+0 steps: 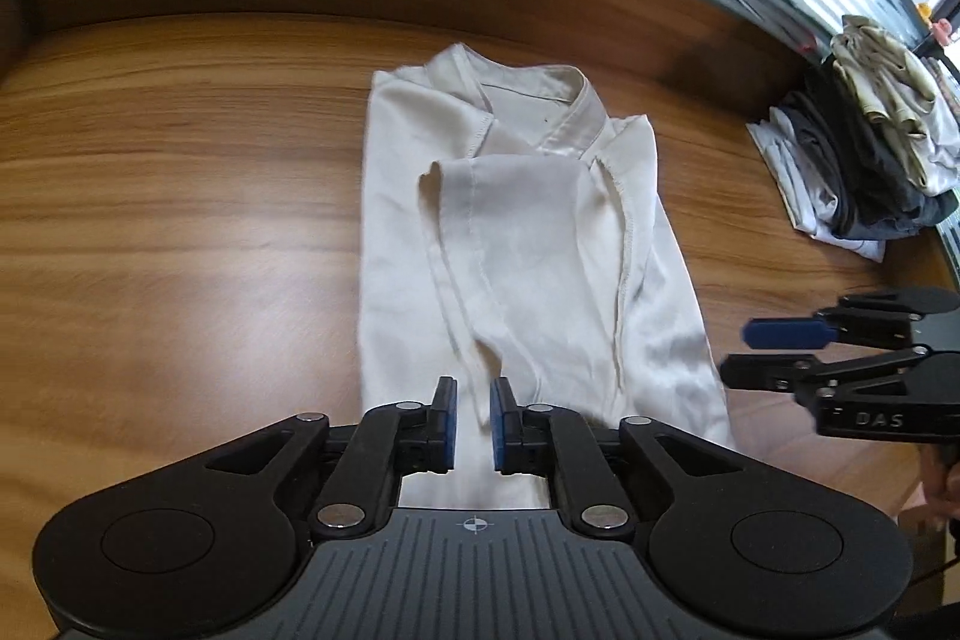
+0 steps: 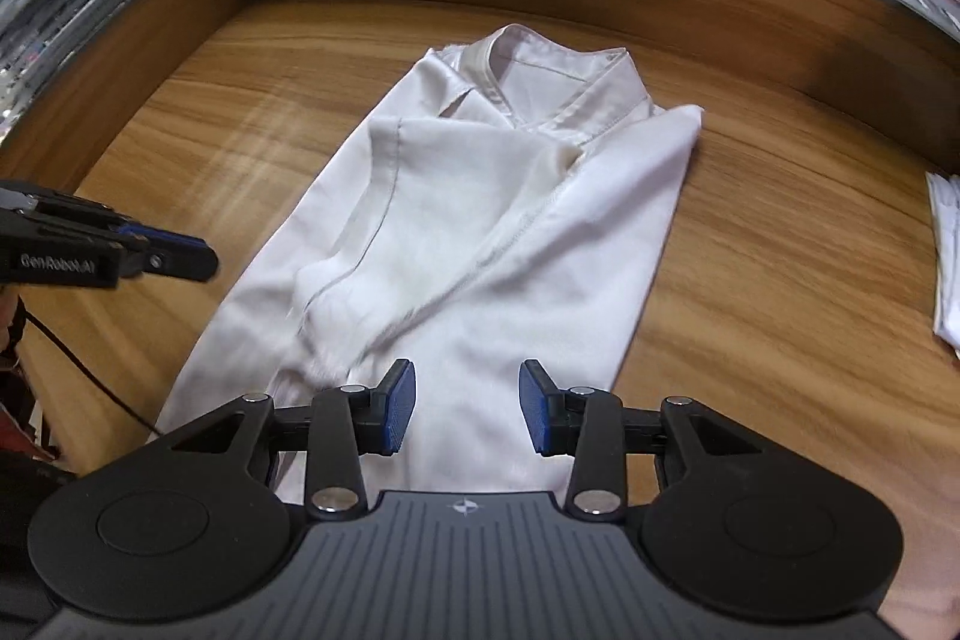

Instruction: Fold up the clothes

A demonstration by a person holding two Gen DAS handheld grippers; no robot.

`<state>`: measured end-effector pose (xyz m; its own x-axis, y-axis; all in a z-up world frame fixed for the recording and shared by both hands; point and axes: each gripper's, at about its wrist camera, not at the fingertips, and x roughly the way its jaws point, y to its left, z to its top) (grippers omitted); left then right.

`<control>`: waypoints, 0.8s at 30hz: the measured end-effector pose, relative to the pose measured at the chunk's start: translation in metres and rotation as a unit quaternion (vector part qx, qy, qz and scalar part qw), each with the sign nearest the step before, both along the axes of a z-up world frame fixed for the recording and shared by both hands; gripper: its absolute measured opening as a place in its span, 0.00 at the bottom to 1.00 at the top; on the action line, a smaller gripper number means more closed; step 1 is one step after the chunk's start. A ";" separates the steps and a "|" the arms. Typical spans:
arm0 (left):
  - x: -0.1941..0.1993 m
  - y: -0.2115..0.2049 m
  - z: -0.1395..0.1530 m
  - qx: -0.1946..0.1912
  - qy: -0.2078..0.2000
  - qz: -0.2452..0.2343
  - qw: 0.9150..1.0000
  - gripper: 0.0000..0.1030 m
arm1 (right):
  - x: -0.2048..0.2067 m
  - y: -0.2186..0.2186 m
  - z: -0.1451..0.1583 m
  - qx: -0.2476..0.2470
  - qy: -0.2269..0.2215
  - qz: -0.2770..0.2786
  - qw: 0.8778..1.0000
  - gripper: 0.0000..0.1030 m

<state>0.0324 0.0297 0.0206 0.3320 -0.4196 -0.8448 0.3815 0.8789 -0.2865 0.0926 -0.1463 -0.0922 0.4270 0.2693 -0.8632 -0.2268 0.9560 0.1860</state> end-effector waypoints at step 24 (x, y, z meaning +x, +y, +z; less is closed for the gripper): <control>-0.194 0.089 -0.033 0.043 -0.031 -0.084 0.995 0.41 | -0.240 0.074 -0.044 0.010 0.016 -0.078 0.997 0.40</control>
